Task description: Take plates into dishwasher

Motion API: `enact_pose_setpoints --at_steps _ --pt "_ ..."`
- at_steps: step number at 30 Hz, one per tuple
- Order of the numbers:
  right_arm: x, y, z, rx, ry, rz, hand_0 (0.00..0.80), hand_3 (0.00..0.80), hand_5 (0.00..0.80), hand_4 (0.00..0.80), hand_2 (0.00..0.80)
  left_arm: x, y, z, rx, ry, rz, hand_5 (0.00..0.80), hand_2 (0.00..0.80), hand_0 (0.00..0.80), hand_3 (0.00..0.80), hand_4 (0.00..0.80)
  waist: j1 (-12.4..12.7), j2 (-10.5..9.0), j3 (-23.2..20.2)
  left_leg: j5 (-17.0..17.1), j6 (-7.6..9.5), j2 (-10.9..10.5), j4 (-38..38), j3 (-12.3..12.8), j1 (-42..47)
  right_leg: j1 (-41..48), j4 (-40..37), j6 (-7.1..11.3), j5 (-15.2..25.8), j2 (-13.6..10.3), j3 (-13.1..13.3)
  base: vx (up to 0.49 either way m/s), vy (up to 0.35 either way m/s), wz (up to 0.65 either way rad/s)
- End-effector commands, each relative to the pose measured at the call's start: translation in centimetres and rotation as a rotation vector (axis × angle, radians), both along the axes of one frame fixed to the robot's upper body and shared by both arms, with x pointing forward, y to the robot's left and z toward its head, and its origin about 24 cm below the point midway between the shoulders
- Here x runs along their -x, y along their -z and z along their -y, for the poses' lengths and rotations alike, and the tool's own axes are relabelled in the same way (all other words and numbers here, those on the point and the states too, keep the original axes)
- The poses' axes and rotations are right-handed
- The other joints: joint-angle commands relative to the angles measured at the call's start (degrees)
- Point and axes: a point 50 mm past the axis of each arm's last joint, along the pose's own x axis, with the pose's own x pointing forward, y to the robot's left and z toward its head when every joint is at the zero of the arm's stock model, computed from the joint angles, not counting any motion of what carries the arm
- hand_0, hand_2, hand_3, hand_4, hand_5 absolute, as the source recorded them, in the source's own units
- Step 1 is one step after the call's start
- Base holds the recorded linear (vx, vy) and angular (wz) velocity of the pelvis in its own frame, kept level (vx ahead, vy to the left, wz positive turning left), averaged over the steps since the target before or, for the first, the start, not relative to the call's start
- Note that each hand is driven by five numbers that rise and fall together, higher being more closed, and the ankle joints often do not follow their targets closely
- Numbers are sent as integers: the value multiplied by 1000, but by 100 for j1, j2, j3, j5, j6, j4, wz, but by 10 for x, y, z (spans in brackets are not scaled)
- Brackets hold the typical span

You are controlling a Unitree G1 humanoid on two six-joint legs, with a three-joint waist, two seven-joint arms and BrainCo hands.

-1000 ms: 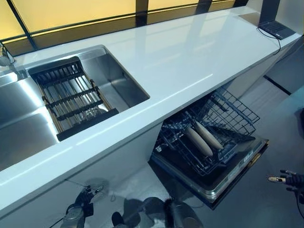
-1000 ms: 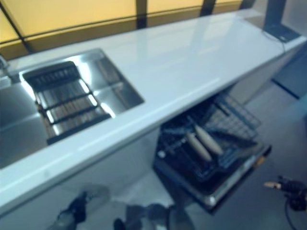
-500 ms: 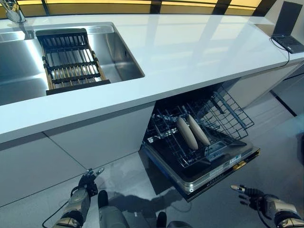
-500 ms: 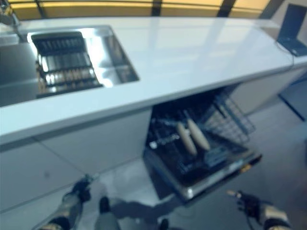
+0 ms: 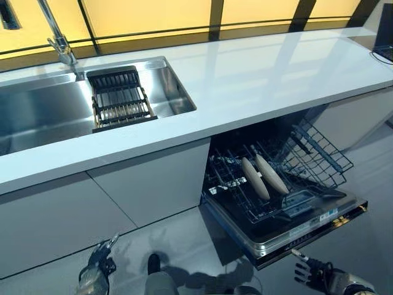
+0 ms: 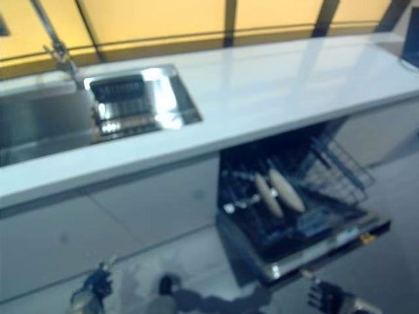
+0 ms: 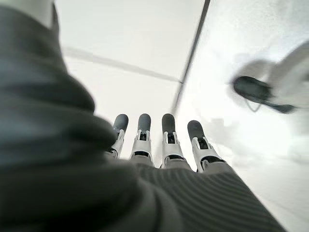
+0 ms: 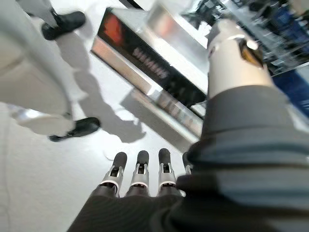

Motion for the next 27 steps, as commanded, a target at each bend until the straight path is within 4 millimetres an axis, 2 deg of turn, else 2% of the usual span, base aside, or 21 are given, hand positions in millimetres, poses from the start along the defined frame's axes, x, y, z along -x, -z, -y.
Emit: enact_pose_setpoints --at_steps 1,3,4,7,8,10,12,16,23,27 --pt "-8 6 -14 -4 134 26 0 0 0 0 0 -5 -2 7 -17 44 57 0 0 0 0 0 120 -349 219 -236 348 -798 594 -129 -816 247 -906 -408 793 162 -46 -354 -175 40" --pt "-4 6 -9 33 175 8 0 0 0 0 0 -1 -1 7 -12 44 69 0 0 0 0 0 83 -447 211 -770 520 -1063 1277 -364 -676 161 -1220 -392 1037 -49 -57 -305 -80 12" --pt "0 5 -3 55 220 2 0 0 0 0 0 -2 -1 9 -12 44 80 0 0 0 0 0 -2 -467 177 -1082 612 -1158 1500 -321 -487 56 -1337 -392 1139 -136 -85 -259 -22 -3" --pt "6 2 8 81 300 -9 0 0 0 0 0 -9 -3 9 -24 61 95 0 0 0 0 0 -196 -437 111 -1260 621 -1119 1695 -56 -204 -180 -1396 -425 1212 -210 -303 -226 -11 21" --pt "9 -2 18 107 345 0 0 0 0 0 0 -17 -6 9 -28 83 111 0 0 0 0 0 -348 -347 93 -1394 579 -1013 1558 139 129 -367 -1302 -443 1186 -224 -491 -275 46 57" --pt "9 -8 29 141 383 10 0 0 0 0 0 -27 -9 9 -26 97 136 0 0 0 0 0 -519 -221 61 -1564 572 -973 1107 365 496 -591 -1200 -423 1191 -259 -686 -255 105 79" --pt "4 -12 34 152 438 32 0 0 0 0 0 -40 -14 9 -27 121 168 0 0 0 0 0 -589 -23 141 -1561 576 -1141 241 283 622 -774 -1080 -287 1235 -211 -699 -186 67 81" --pt "-1 -22 48 182 535 46 0 0 0 0 0 -49 -18 14 -3 129 217 0 0 0 0 0 -679 169 295 -1497 557 -1304 -145 146 667 -1028 -1266 -161 1513 -279 -607 -168 97 49" --pt "-20 -35 57 124 677 205 0 0 0 0 0 -54 -19 15 -2 149 227 0 0 0 0 0 -698 306 459 -1578 598 -1399 -178 289 585 -1216 -1216 -69 1502 -407 -714 -80 65 -1" --pt "-44 -49 62 36 753 385 0 0 0 0 0 -57 -20 20 12 151 242 0 0 0 0 0 -691 442 546 -1661 634 -1459 -19 413 449 -1330 -1162 -63 1484 -526 -770 -32 77 -20"
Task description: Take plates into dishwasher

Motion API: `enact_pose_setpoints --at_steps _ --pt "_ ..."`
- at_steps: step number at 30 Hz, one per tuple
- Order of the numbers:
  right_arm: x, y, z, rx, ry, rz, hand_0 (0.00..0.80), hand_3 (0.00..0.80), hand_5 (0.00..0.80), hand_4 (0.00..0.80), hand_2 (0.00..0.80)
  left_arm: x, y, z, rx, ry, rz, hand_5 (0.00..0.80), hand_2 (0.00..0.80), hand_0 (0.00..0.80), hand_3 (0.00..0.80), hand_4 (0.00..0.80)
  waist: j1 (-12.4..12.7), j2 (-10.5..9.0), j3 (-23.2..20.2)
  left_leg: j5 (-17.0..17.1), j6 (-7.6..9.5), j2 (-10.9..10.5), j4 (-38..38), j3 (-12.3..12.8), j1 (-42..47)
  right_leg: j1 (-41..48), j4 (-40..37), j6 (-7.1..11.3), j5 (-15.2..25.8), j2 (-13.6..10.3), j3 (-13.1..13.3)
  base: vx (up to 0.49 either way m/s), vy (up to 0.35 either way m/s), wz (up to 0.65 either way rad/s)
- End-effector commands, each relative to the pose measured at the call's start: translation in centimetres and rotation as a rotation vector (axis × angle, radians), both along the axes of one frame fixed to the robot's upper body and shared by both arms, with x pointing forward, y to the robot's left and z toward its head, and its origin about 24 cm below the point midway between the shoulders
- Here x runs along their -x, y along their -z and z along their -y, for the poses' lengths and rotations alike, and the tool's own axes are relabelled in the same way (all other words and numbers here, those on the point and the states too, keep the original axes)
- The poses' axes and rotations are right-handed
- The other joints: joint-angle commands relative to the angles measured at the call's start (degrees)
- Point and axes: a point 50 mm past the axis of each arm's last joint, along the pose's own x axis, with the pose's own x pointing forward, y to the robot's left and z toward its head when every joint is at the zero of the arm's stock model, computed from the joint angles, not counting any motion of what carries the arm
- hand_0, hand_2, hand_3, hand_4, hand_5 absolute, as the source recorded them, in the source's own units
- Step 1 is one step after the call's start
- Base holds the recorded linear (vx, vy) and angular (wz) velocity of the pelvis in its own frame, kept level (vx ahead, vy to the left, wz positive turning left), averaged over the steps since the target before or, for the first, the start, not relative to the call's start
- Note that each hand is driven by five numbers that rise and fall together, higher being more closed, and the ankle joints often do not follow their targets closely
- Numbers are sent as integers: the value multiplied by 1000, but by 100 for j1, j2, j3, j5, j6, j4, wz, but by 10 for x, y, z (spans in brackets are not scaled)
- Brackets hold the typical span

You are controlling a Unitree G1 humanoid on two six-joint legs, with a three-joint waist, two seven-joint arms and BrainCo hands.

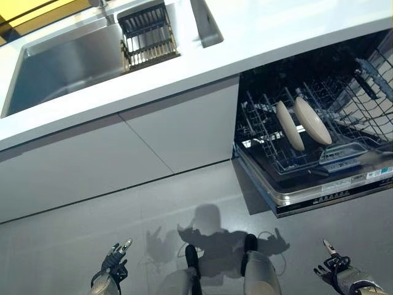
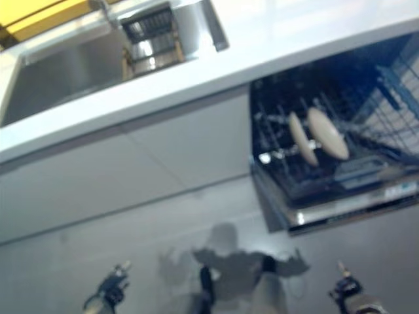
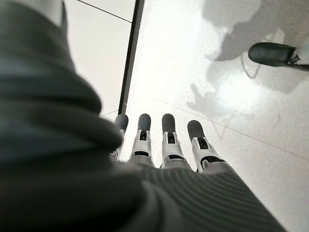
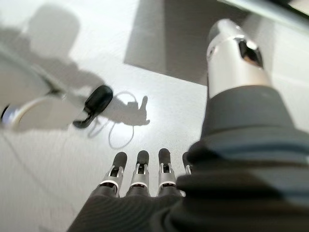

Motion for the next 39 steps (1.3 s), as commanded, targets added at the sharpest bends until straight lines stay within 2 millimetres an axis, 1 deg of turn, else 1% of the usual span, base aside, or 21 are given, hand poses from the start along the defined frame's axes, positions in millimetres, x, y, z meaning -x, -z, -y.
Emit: enact_pose_setpoints --at_steps 1,4,6,7,8,9,10,11,13,18,21,24,25,26,28,29,30,31,35,39 --pt "-26 -19 11 0 86 193 0 0 0 0 0 -32 -16 -3 2 -22 131 0 0 0 0 0 22 -146 243 -387 12 -295 428 -47 129 527 -824 -68 279 221 -361 -41 99 -20" --pt "-52 -33 9 -31 156 359 0 0 0 0 0 -31 -15 0 13 -27 141 0 0 0 0 0 74 -56 320 -462 60 -327 653 7 -56 357 -596 -108 190 148 -381 -43 54 -12" --pt "-68 -42 7 -78 200 475 0 0 0 0 0 -34 -16 0 18 -23 150 0 0 0 0 0 93 0 388 -500 93 -345 806 37 -182 187 -352 -136 107 98 -396 -105 30 1" --pt "-88 -56 3 -139 225 607 0 0 0 0 0 -37 -18 2 21 -15 157 0 0 0 0 0 128 42 459 -531 126 -374 997 71 -363 -7 -121 -152 60 20 -408 -144 32 13" --pt "-95 -62 4 -150 231 641 0 0 0 0 0 -38 -18 2 23 -14 162 0 0 0 0 0 144 58 480 -551 138 -385 1088 78 -452 -90 0 -159 22 -13 -418 -112 20 16" --pt "-95 -62 4 -150 231 641 0 0 0 0 0 -39 -18 2 23 -14 162 0 0 0 0 0 144 58 476 -556 139 -386 1098 78 -464 -105 14 -159 16 -17 -416 -5 44 16" --pt "-110 -80 8 -166 236 734 0 0 0 0 0 -37 -17 4 25 -17 162 0 0 0 0 0 225 121 521 -698 139 -448 1372 -43 -615 -188 326 -129 -198 -77 -343 8 59 17" --pt "-118 -90 10 -172 240 779 0 0 0 0 0 -36 -16 5 28 -21 161 0 0 0 0 0 270 149 546 -746 160 -491 1575 -82 -749 -258 512 -142 -266 -136 -326 3 72 20" --pt "-132 -111 14 -168 213 839 0 0 0 0 0 -34 -15 8 31 -30 158 0 0 0 0 0 359 200 554 -812 184 -547 1857 -128 -907 -325 764 -164 -365 -223 -318 -17 57 27" --pt "-168 -170 20 -100 105 967 0 0 0 0 0 -31 -14 13 39 -40 155 0 0 0 0 0 595 304 531 -864 214 -705 2211 -266 -1141 -444 1159 -227 -522 -363 -314 -5 52 16" --pt "-192 -209 12 -52 13 1042 0 0 0 0 0 -34 -16 11 35 -51 153 0 0 0 0 0 731 286 509 -848 215 -720 2310 -315 -1259 -471 1256 -249 -572 -395 -321 -10 -12 9" --pt "-213 -245 -3 -19 -72 1148 0 0 0 0 0 -35 -18 6 28 -65 145 0 0 0 0 0 849 223 519 -812 203 -701 2369 -376 -1320 -448 1303 -278 -597 -378 -350 -18 -50 4" --pt "-221 -259 -12 -8 -105 1192 0 0 0 0 0 -33 -18 4 23 -67 139 0 0 0 0 0 901 177 517 -803 200 -687 2379 -396 -1326 -414 1283 -287 -591 -358 -370 0 -66 -1" --pt "-224 -264 -16 -3 -124 1211 0 0 0 0 0 -33 -18 3 20 -69 137 0 0 0 0 0 921 159 516 -794 198 -679 2381 -404 -1325 -394 1270 -290 -587 -348 -379 16 -82 -3" --pt "-233 -284 -30 22 -188 1267 0 0 0 0 0 -28 -17 -2 8 -71 120 0 0 0 0 0 1007 72 498 -725 180 -627 2356 -438 -1296 -288 1205 -300 -569 -298 -418 31 -63 -7" --pt "-236 -290 -35 27 -216 1295 0 0 0 0 0 -26 -17 -3 4 -70 117 0 0 0 0 0 1024 48 500 -693 168 -601 2341 -444 -1276 -243 1174 -304 -558 -278 -431 63 -58 -30" --pt "-240 -299 -42 35 -247 1320 0 0 0 0 0 -24 -17 -6 -3 -68 109 0 0 0 0 0 1061 -3 491 -634 152 -547 2331 -448 -1241 -155 1135 -310 -552 -250 -460 78 -53 -31" --pt "-241 -304 -44 46 -267 1334 0 0 0 0 0 -23 -18 -7 -9 -66 107 0 0 0 0 0 1090 -37 483 -592 136 -508 2331 -454 -1219 -90 1099 -311 -543 -229 -478 90 -54 -23" --pt "-240 -318 -40 72 -287 1350 0 0 0 0 0 -18 -18 -10 -17 -51 102 0 0 0 0 0 1159 -120 443 -492 84 -398 2363 -455 -1158 137 968 -315 -513 -191 -539 69 -26 3" --pt "-236 -324 -30 108 -271 1353 0 0 0 0 0 -15 -16 -11 -24 -37 86 0 0 0 0 0 1203 -184 384 -447 56 -342 2379 -458 -1078 349 818 -309 -470 -166 -565 60 -9 6"
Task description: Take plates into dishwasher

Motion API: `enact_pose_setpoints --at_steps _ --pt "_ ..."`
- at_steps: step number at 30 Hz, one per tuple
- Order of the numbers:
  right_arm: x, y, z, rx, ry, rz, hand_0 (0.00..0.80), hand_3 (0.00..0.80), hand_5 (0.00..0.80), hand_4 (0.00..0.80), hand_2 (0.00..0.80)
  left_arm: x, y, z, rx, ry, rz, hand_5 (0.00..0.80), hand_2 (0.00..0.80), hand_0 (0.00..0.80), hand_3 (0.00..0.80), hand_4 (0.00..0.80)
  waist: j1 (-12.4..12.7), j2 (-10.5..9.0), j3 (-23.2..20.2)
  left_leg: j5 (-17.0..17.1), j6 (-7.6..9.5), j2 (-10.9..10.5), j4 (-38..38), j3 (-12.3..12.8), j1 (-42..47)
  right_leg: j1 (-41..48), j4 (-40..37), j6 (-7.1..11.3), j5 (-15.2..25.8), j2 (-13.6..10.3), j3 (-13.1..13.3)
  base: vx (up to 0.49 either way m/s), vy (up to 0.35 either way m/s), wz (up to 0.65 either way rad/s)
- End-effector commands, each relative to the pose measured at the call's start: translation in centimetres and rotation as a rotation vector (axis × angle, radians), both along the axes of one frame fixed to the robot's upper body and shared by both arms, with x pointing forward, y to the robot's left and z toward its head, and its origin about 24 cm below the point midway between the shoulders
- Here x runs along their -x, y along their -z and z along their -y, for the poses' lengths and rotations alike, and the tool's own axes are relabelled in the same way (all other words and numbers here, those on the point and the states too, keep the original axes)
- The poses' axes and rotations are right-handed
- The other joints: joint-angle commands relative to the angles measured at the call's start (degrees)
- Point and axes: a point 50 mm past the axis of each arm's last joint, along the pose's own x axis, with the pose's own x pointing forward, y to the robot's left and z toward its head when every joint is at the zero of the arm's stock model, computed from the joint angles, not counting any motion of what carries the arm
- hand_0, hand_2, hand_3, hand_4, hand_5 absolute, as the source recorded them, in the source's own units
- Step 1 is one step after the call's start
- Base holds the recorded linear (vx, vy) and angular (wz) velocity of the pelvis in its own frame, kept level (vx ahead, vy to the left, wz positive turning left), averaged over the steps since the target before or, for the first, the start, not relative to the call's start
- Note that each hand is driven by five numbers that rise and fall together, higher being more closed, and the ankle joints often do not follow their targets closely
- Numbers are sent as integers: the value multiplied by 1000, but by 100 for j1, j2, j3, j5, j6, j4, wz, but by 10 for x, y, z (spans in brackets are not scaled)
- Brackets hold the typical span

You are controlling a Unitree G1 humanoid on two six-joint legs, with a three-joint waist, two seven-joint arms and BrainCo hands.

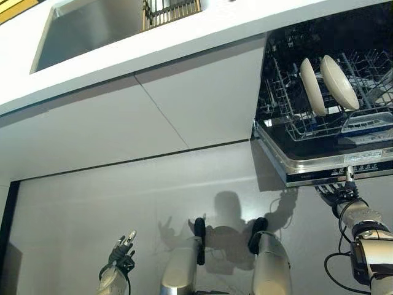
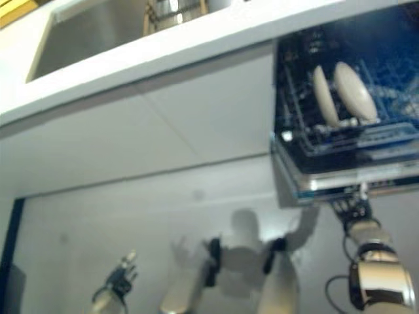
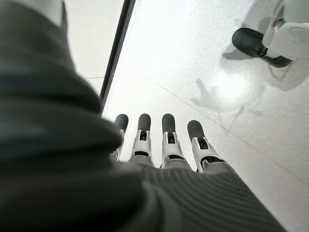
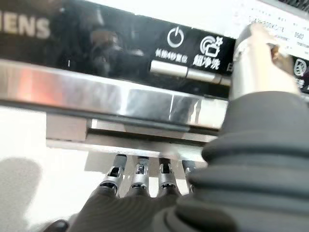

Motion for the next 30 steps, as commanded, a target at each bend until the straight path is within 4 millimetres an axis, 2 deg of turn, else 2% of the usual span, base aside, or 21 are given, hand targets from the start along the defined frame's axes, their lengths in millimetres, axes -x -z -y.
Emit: enact_pose_setpoints --at_steps 1,6,8,18,23,30 --pt "-91 -208 -39 190 -223 782 0 0 0 0 0 -2 -14 -28 -108 27 28 0 0 0 0 0 475 -394 -391 -325 291 -282 1108 352 -195 764 -232 -24 -77 128 23 55 -8 13" --pt "-89 -206 -35 210 -213 772 0 0 0 0 0 4 -13 -31 -122 33 11 0 0 0 0 0 502 -450 -477 -288 261 -242 1093 353 -78 1019 -468 1 19 139 11 40 11 12" --pt "-88 -205 -34 216 -212 767 0 0 0 0 0 6 -12 -31 -127 33 4 0 0 0 0 0 505 -469 -494 -173 298 -217 1061 442 -62 1073 -559 -38 147 120 -75 1 39 3" --pt "-82 -188 -20 257 -198 633 0 0 0 0 0 14 -10 -36 -136 31 -24 0 0 0 0 0 522 -644 -636 -288 313 -169 1127 495 104 1408 -815 2 229 160 -18 53 12 0" --pt "-77 -168 -14 294 -197 507 0 0 0 0 0 14 -10 -37 -151 37 -23 0 0 0 0 0 516 -727 -659 -333 314 -140 1194 529 156 1542 -901 -3 251 183 -5 29 11 0" --pt "-62 -113 -8 325 -265 252 0 0 0 0 0 12 -11 -36 -152 32 -8 0 0 0 0 0 460 -893 -791 -433 348 -128 1035 584 406 1835 -1225 46 348 249 83 38 52 -2"
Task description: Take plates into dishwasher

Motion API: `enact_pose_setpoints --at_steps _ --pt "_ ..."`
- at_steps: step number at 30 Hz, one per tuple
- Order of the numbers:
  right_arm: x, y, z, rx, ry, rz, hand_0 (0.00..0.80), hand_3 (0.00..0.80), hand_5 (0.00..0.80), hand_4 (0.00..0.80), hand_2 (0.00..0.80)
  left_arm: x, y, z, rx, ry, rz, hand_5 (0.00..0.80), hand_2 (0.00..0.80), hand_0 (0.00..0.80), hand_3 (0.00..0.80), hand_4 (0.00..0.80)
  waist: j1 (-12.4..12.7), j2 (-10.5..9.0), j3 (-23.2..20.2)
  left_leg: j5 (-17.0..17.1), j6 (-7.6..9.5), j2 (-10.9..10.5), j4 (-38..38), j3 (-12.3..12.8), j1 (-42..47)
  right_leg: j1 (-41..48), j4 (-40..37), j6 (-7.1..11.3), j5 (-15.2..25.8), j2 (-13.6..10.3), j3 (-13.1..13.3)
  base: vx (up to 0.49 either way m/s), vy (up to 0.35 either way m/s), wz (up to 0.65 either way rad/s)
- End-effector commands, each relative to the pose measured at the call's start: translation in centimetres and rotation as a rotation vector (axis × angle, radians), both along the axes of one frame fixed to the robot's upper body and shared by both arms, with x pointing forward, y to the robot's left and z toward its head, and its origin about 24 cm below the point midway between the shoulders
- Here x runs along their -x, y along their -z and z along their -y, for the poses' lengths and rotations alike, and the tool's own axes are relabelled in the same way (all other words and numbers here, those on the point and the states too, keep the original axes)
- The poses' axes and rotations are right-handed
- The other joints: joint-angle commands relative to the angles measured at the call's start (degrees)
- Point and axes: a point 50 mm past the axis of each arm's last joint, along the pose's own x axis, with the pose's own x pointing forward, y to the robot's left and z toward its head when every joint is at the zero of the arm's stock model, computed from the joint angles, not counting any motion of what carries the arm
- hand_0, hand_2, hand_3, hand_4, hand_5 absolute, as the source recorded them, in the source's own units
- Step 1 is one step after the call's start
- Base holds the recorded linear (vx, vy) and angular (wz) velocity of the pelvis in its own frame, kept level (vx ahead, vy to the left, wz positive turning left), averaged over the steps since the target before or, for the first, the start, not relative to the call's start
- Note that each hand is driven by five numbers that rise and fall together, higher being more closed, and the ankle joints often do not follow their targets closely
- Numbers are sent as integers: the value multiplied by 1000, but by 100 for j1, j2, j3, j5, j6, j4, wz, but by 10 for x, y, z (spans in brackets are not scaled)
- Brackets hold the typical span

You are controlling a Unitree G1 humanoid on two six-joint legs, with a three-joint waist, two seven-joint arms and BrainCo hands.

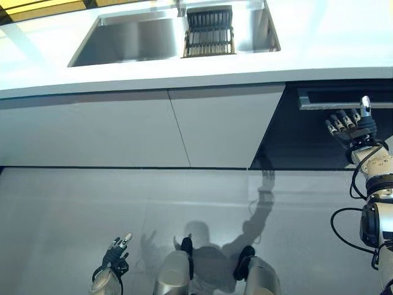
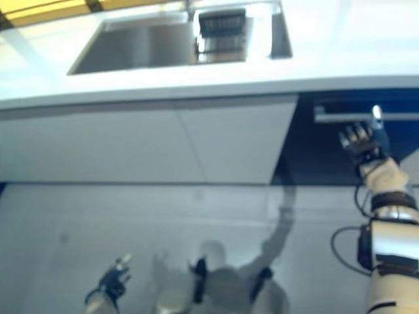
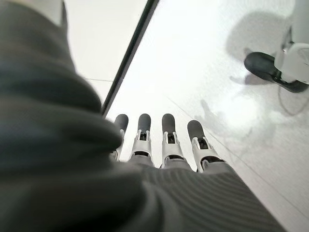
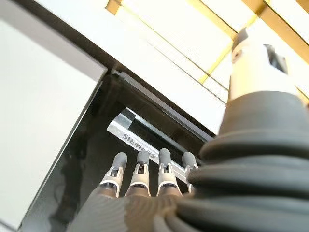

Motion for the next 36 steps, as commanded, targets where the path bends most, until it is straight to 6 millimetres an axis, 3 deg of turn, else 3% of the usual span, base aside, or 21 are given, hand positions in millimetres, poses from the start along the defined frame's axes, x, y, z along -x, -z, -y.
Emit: enact_pose_setpoints --at_steps 1,3,6,11,16,17,20,22,23,26,27,33,36 --pt "3 15 -3 36 -43 -57 0 0 0 0 0 8 -6 -21 -82 -16 10 0 0 0 0 0 -35 -219 -261 -234 261 -148 792 257 -229 986 -933 34 168 296 106 40 59 -5" --pt "8 31 -5 50 -60 -117 0 0 0 0 0 9 -6 -21 -80 -21 12 0 0 0 0 0 -50 -261 -317 -252 261 -150 696 268 -141 1076 -1053 58 205 310 126 43 60 -6" --pt "25 74 -11 81 -108 -274 0 0 0 0 0 9 -5 -20 -76 -29 8 0 0 0 0 0 -98 -368 -522 -292 288 -169 331 301 120 1257 -1350 134 327 346 197 68 82 -12" --pt "57 137 -28 199 -228 -490 0 0 0 0 0 9 -1 -16 -98 17 -47 0 0 0 0 0 -184 -493 -889 -47 296 -230 -446 304 490 1434 -1882 237 603 426 270 48 67 -6" --pt "95 191 -55 232 -363 -639 0 0 0 0 0 13 7 -10 -207 221 -181 0 0 0 0 0 -339 -544 -1136 112 294 -247 -1047 306 813 1576 -2305 307 801 522 336 23 79 1" --pt "99 195 -56 228 -374 -651 0 0 0 0 0 14 7 -9 -216 239 -194 0 0 0 0 0 -344 -544 -1152 122 294 -249 -1085 306 836 1591 -2334 312 813 528 332 32 85 2" --pt "137 235 -84 242 -471 -747 0 0 0 0 0 29 20 3 -250 401 -342 0 0 0 0 0 -463 -533 -1311 259 312 -274 -1489 308 1013 1656 -2607 367 961 602 402 37 75 -2" --pt "156 250 -93 352 -541 -821 0 0 0 0 0 38 26 10 -260 502 -424 0 0 0 0 0 -516 -524 -1388 305 302 -285 -1635 328 1061 1621 -2679 413 1007 618 413 27 62 1" --pt "162 255 -97 489 -586 -867 0 0 0 0 0 44 31 14 -228 553 -492 0 0 0 0 0 -539 -513 -1408 311 297 -292 -1683 323 1083 1601 -2679 445 1015 617 416 10 48 2" --pt "173 265 -107 567 -610 -951 0 0 0 0 0 55 37 24 -203 655 -606 0 0 0 0 0 -563 -516 -1475 321 311 -306 -1698 265 1004 1541 -2679 474 1040 600 421 -4 21 -1" --pt "187 275 -117 581 -640 -1016 0 0 0 0 0 66 41 27 -189 697 -698 0 0 0 0 0 -591 -526 -1501 289 323 -321 -1698 222 1015 1554 -2679 489 1032 605 427 25 32 3" --pt "249 302 -144 323 -635 -1219 0 0 0 0 0 89 47 40 -117 666 -822 0 0 0 0 0 -663 -513 -1630 224 344 -319 -1698 256 1097 1638 -2679 531 992 575 322 48 29 7" --pt "267 308 -156 288 -664 -1261 0 0 0 0 0 95 49 46 -114 648 -837 0 0 0 0 0 -640 -517 -1647 214 355 -330 -1698 242 1108 1660 -2679 547 993 562 291 0 0 0"
